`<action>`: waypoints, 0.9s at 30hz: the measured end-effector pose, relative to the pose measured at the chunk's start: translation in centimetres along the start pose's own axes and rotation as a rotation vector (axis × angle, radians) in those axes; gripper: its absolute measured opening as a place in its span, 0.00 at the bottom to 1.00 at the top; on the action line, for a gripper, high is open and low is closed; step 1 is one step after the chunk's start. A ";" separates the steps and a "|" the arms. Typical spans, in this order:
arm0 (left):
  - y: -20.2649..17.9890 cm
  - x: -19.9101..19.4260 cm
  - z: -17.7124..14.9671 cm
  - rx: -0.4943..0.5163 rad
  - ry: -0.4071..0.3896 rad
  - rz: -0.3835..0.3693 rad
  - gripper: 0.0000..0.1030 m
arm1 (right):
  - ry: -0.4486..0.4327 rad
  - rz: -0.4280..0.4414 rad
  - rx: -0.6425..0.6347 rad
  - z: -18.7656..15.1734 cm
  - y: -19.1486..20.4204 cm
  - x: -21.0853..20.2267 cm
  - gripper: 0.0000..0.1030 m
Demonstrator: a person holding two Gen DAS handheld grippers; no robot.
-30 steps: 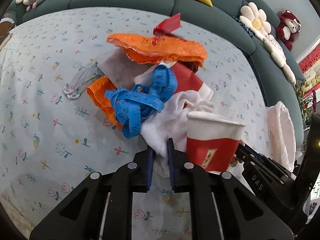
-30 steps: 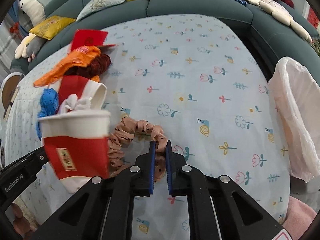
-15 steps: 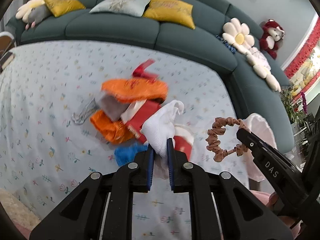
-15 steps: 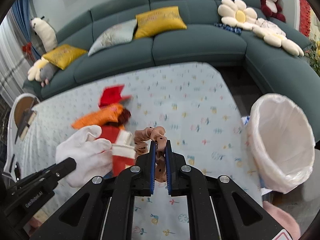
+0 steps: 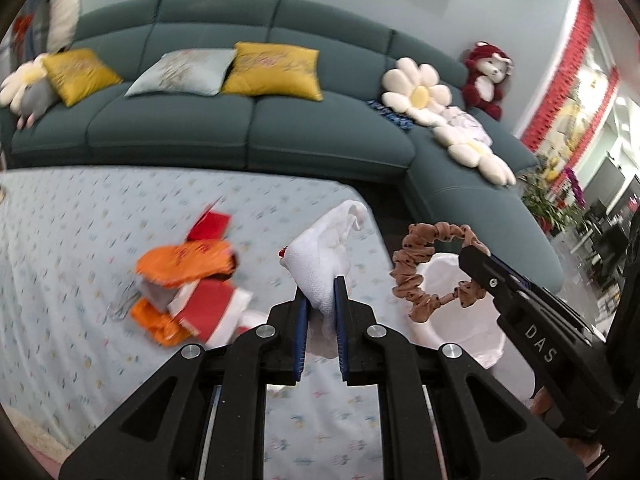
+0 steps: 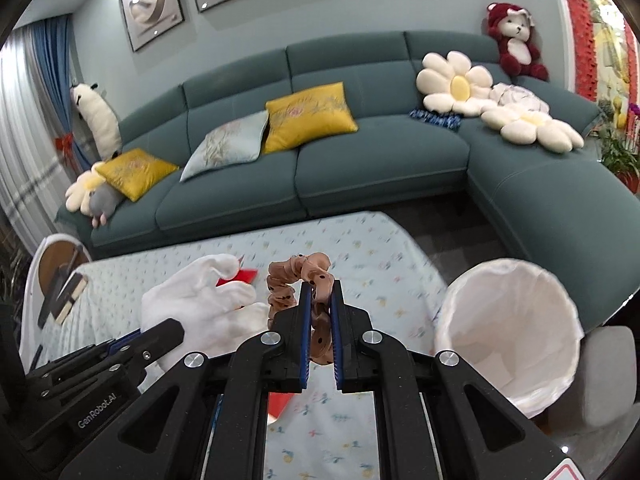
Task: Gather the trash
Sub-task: 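Carry sock and scrunchie to the white bin and open both tools inside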
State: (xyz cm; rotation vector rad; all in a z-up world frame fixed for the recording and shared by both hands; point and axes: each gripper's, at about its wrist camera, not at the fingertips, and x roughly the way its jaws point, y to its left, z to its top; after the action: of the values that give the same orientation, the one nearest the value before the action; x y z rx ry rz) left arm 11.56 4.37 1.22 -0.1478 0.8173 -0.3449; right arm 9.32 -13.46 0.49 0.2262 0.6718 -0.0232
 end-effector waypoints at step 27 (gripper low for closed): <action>-18.3 7.6 0.5 0.274 0.078 -0.156 0.12 | -0.060 -0.204 0.190 1.3 -18.2 -3.3 0.08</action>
State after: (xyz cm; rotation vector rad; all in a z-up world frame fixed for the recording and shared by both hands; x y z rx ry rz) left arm 12.27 -15.46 1.09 0.0587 0.8290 -0.6089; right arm 5.82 -31.62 -0.15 0.3377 0.6313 -0.2889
